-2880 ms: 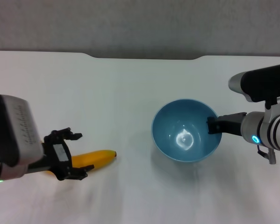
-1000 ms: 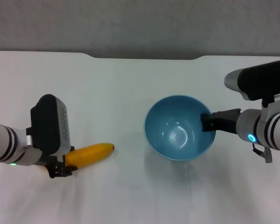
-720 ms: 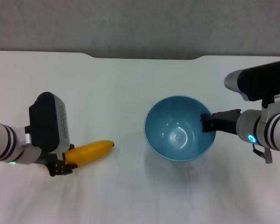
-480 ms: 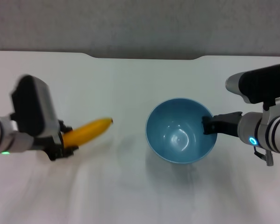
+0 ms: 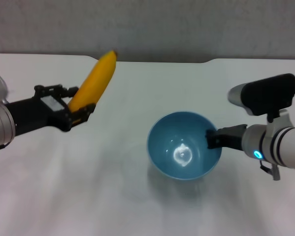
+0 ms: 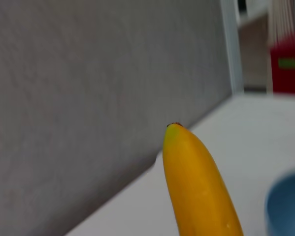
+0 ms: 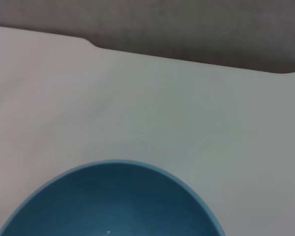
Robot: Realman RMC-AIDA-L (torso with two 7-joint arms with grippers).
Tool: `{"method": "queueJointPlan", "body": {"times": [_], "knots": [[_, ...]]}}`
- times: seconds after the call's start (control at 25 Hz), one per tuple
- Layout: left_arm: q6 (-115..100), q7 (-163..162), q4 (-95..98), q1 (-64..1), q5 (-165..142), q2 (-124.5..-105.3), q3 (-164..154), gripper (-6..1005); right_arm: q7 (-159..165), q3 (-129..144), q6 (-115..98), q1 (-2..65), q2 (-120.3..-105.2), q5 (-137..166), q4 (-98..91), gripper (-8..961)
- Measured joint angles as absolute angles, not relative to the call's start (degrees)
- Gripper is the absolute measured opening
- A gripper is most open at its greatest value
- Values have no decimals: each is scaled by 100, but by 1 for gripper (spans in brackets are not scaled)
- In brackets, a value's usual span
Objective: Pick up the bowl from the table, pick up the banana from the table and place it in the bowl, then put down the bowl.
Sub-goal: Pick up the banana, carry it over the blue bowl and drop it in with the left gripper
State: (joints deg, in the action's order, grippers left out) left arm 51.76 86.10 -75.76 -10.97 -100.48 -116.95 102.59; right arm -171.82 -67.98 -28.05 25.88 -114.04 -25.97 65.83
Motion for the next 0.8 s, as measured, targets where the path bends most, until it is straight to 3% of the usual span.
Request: {"method": "queueJointPlan", "body": {"times": [0.8], "knots": [[5185, 8477, -7329, -1101, -8091, -11698, 9054, 579, -17183, -6456, -2665, 2920, -11435, -2824, 6615, 34]]}}
